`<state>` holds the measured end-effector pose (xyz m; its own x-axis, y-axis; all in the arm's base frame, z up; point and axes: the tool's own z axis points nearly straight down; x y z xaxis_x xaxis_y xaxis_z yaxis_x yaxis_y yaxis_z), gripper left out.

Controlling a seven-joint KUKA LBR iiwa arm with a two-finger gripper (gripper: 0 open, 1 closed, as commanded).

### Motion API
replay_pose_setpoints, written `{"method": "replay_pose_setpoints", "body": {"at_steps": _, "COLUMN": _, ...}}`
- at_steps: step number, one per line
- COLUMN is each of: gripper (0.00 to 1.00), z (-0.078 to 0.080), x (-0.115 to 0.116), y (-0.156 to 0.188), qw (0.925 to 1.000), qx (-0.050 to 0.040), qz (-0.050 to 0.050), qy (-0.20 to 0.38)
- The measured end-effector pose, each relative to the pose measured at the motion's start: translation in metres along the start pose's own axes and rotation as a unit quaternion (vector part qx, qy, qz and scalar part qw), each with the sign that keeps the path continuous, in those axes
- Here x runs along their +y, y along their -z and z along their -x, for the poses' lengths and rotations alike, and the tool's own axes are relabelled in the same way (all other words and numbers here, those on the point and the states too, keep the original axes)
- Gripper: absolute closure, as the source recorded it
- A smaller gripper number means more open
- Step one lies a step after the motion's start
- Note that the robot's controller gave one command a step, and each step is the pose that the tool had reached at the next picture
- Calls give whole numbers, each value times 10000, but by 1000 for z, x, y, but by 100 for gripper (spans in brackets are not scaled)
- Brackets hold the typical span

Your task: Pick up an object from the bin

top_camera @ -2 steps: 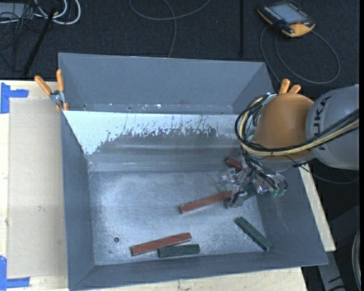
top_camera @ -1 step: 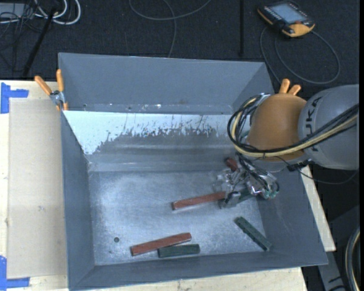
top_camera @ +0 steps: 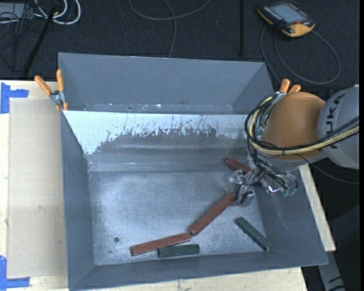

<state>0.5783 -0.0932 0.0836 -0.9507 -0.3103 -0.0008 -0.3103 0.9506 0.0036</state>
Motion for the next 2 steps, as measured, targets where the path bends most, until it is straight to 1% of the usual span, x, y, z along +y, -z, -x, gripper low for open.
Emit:
{"method": "replay_pose_setpoints", "body": {"at_steps": 1, "gripper": 100, "z": 14, "x": -19, "y": -8, "qw": 9992, "qx": 52, "qz": 10, "qy": -400}}
{"method": "replay_pose_setpoints", "body": {"at_steps": 2, "gripper": 0, "z": -2, "x": -15, "y": -14, "qw": 9989, "qx": 11, "qz": -9, "qy": -476}}
